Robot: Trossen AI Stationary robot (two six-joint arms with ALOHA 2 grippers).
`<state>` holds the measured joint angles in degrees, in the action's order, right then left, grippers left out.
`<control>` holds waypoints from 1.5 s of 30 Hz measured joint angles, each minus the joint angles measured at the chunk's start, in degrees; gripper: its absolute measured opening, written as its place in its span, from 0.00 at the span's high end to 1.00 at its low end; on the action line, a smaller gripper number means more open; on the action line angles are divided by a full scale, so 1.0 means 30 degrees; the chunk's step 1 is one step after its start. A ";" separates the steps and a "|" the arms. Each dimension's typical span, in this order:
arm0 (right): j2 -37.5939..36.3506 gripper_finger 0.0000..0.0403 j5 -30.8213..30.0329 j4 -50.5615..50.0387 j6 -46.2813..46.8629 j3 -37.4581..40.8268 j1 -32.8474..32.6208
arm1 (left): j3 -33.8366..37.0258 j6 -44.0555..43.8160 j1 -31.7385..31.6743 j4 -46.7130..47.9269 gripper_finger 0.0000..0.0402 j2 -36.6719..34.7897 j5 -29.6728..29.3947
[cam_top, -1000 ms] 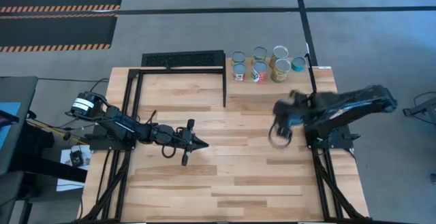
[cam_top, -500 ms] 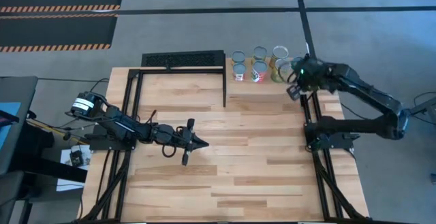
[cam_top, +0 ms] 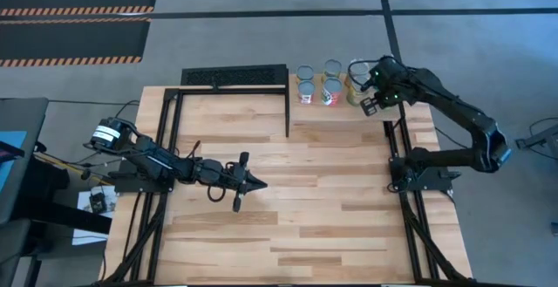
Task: Pick and place cans onto a shelf
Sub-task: Put the canned mushrooms on the shelf
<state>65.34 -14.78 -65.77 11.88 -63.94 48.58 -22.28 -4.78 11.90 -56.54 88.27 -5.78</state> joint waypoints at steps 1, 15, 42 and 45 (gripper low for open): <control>0.0160 0.99 0.0004 0.0032 0.0022 0.0000 0.0000 | -0.0004 0.0000 0.0000 -0.0005 1.00 0.0000 0.0000; 0.0859 0.81 -0.0047 0.0251 0.0051 0.0000 -0.0015 | -0.0007 0.0000 0.0000 0.0003 1.00 0.0000 0.0000; -0.0979 0.98 -0.0288 -0.1365 -0.1184 -0.0437 0.0590 | -0.0015 -0.0069 0.0000 0.0010 1.00 0.0000 -0.0011; -0.0671 0.98 -0.0710 -0.1353 -0.0868 -0.0432 0.0464 | -0.0015 -0.0073 0.0000 0.0015 1.00 0.0000 -0.0007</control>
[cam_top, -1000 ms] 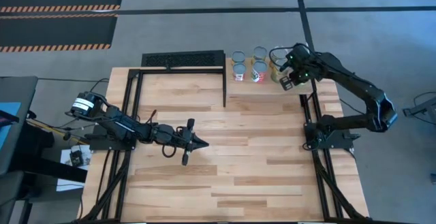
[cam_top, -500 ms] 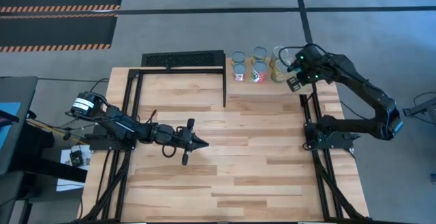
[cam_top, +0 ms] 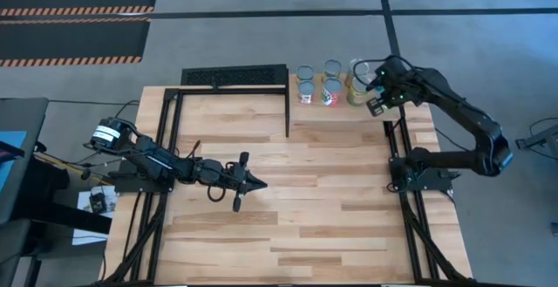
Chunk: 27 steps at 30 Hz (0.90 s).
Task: Pick and place cans onto a shelf
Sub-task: Put the canned mushrooms on the shelf
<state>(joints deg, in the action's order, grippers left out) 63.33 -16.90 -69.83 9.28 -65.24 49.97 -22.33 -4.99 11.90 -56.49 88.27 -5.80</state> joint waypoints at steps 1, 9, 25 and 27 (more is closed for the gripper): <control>0.0082 0.98 -0.0151 0.0002 0.0147 -0.0005 -0.0078 | 0.0000 0.0000 0.0000 0.0002 1.00 0.0000 0.0000; 0.1136 0.99 -0.0443 0.0161 0.0901 -0.0005 -0.0326 | 0.0000 0.0000 0.0000 0.0002 1.00 0.0000 -0.0007; 0.1699 0.98 0.0167 0.1094 0.0801 -0.0005 -0.0326 | 0.0000 0.0004 0.0000 0.0009 1.00 0.0000 0.0000; 0.1454 0.98 0.0160 0.1103 0.0652 -0.0005 -0.0326 | 0.0000 0.0001 0.0000 0.0002 1.00 -0.0003 -0.0007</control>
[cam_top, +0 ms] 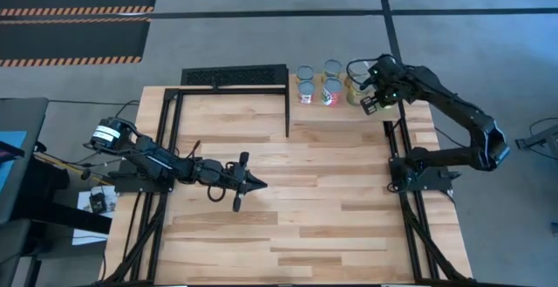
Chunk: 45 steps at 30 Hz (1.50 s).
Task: Pick and place cans onto a shelf
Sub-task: Put the canned mushrooms on the shelf, then return to Home Position
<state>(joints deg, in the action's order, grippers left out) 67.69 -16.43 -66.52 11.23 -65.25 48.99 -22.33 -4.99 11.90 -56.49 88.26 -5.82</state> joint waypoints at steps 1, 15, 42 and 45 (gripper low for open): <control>-0.0183 0.98 -0.0010 0.0015 -0.0052 0.0000 0.0000 | 0.0000 0.0006 0.0000 0.0007 1.00 0.0003 0.0007; -0.7855 0.99 -0.0075 0.5974 -0.0679 0.3351 -0.4715 | 0.0000 -0.0151 -0.0210 -0.0001 1.00 -0.0004 0.1126; -1.2466 0.99 -0.0320 2.5923 -0.6129 1.6911 -1.9005 | 0.0000 -0.0584 -0.4117 -0.0364 1.00 -0.0019 0.6168; -1.2818 0.99 0.0655 2.6747 -0.6202 1.7544 -1.8850 | 0.0000 -0.0508 -0.4496 -0.0364 1.00 -0.0019 0.6759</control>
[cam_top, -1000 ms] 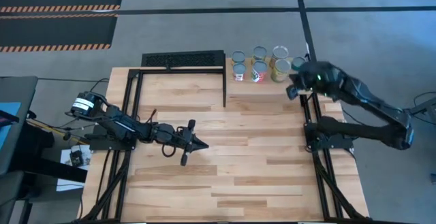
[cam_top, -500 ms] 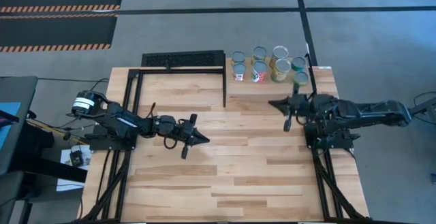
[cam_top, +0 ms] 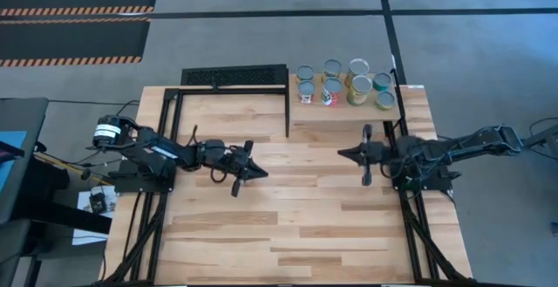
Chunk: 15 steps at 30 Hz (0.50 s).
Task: Pick and place cans onto a shelf
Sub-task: Return to Home Position
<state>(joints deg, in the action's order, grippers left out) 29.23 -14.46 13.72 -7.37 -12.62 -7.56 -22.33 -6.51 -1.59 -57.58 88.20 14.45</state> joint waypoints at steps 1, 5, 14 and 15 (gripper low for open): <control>-0.0145 0.99 0.0219 0.0084 0.0015 0.0052 0.0100 | 0.0000 0.0011 -0.0164 -0.0004 1.00 0.0000 0.0173; -0.0921 0.99 0.1364 0.0008 0.0071 0.0322 0.0525 | 0.0000 0.0026 -0.0894 -0.0015 1.00 -0.0007 0.0922; -0.2229 0.99 0.3039 0.0936 0.0884 0.2081 0.1533 | 0.0007 0.0441 -0.2319 -0.0088 1.00 -0.0007 0.1642; -0.2333 0.99 0.3214 0.1057 0.0974 0.2314 0.1614 | 0.0007 0.0441 -0.2468 -0.0088 1.00 -0.0007 0.1639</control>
<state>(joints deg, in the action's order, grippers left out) 22.23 -4.82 16.89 -4.45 -5.68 -2.72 -22.31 -5.19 -8.99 -57.84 88.18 19.37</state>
